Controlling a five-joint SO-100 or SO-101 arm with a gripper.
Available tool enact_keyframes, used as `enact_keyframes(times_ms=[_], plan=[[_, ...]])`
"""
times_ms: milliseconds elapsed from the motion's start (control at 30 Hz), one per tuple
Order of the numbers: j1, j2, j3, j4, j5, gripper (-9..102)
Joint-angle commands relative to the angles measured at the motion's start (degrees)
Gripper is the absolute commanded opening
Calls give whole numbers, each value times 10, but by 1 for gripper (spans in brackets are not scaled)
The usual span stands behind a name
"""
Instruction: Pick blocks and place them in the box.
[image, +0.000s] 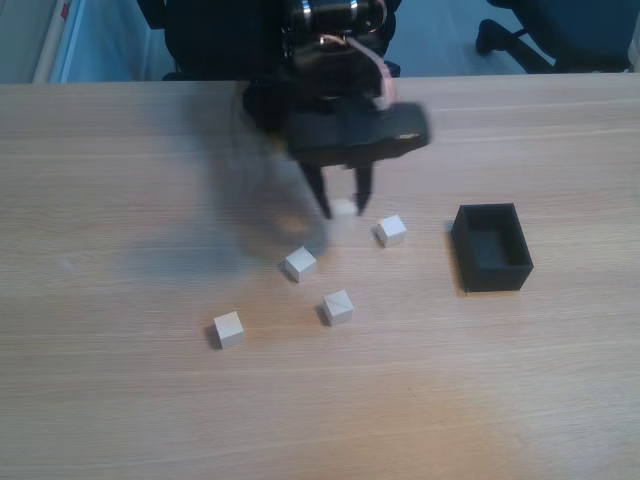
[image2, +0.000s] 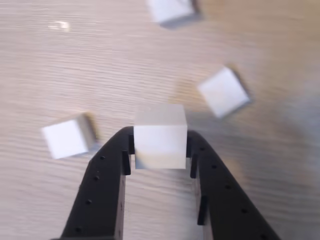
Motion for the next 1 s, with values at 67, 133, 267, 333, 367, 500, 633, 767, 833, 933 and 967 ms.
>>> enact_keyframes(times_ms=[67,133,267,333,367,500,633,767,833,933,967], plan=[[-92,-45,-90,-22,17,0],[-118,-76,-122,-27,27,0],[-162,-135,-185,-36,48,0],[-181,-159,-213,-33,64,0],[-191,-168,-221,-33,70,0],[-231,-197,-246,-36,82,0],[-267,-222,-263,-40,106,0],[-300,-249,-282,-40,120,0],[-310,-258,-288,-45,125,1],[-321,-267,-294,-48,129,3],[-324,-268,-297,-48,127,4]])
